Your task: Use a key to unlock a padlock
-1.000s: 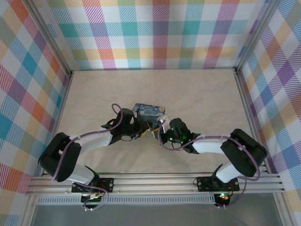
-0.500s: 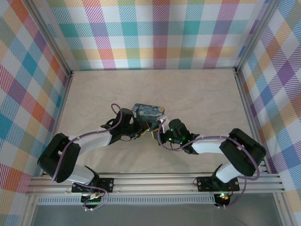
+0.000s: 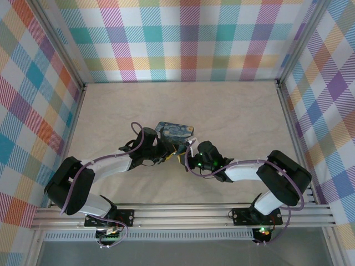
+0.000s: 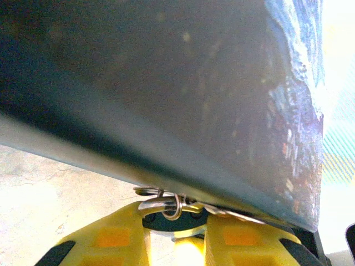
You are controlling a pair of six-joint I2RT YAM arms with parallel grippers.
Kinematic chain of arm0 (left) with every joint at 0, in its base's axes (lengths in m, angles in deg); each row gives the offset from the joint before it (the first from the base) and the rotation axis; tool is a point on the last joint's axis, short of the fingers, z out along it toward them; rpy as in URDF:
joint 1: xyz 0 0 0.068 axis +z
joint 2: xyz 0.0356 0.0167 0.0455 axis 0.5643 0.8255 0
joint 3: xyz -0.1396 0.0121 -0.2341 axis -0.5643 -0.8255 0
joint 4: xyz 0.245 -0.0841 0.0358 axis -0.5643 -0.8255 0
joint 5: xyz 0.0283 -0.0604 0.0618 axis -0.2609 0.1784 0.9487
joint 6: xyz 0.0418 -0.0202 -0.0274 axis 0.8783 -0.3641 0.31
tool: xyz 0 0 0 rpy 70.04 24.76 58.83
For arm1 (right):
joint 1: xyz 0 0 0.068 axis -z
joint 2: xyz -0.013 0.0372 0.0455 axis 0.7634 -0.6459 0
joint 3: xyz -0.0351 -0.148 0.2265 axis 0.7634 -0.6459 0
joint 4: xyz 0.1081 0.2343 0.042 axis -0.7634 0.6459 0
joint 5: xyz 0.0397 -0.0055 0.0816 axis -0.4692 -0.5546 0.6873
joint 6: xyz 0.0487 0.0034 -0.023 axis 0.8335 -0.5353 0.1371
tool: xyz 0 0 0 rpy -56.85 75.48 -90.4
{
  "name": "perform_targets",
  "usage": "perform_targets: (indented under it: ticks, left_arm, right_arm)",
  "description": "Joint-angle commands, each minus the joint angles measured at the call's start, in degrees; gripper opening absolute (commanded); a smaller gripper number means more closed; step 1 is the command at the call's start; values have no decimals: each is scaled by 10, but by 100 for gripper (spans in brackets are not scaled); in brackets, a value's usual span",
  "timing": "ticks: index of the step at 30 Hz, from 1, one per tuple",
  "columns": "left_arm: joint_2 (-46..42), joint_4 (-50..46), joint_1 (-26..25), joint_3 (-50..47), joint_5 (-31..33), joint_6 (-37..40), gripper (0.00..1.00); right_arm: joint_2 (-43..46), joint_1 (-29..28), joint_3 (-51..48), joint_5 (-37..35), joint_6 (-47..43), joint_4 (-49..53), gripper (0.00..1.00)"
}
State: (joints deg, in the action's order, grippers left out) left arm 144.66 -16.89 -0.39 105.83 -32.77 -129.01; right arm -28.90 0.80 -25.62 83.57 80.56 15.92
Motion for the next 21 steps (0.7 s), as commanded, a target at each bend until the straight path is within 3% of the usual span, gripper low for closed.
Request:
perform_targets:
  ticks: [1, 11, 21]
  left_arm:
    - [0, 7, -10, 14, -30, 13, 14]
    - [-19, -34, -1, 32, -26, 53, 14]
    - [-22, -41, 11, 35, -27, 54, 14]
  right_arm:
    - [16, -9, 33, 5, -2, -37, 0]
    - [50, -8, 8, 5, -22, 47, 0]
    - [62, -10, -21, 22, 1, 61, 0]
